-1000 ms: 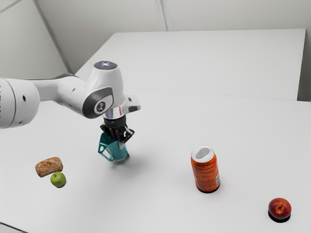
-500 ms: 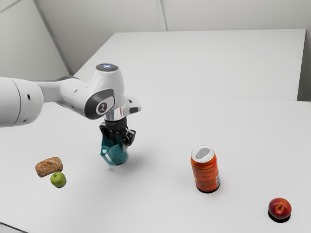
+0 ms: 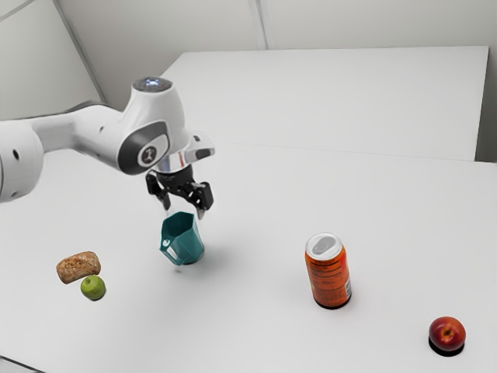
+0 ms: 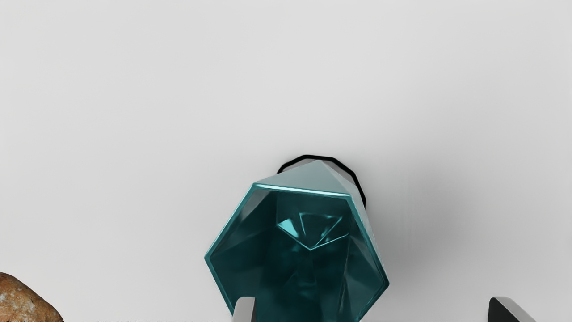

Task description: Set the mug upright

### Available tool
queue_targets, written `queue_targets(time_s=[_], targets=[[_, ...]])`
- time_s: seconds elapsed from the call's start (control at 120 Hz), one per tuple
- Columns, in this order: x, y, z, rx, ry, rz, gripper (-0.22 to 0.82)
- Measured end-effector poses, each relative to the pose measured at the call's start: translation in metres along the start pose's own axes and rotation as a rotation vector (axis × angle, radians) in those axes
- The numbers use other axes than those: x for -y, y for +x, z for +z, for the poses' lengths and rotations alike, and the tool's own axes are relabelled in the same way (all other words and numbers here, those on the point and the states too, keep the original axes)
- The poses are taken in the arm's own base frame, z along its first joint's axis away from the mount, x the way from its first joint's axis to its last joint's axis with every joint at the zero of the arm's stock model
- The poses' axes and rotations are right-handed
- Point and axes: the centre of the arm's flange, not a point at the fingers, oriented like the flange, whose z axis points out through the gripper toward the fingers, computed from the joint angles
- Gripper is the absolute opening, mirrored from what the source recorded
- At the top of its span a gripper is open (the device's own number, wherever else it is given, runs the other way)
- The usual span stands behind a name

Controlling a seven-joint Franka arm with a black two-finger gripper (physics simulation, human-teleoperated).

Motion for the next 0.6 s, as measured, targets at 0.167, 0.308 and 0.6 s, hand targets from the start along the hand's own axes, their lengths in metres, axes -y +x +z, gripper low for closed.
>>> queue_targets(time_s=[0.167, 0.308, 0.6], targets=[[-0.003, 0.009, -0.04, -0.049, -0.039, -0.021, 0.59], [0.0, 0.024, -0.081, -0.071, -0.058, -0.039, 0.6], [-0.013, 0.026, -0.138, -0.068, -0.099, -0.032, 0.6]])
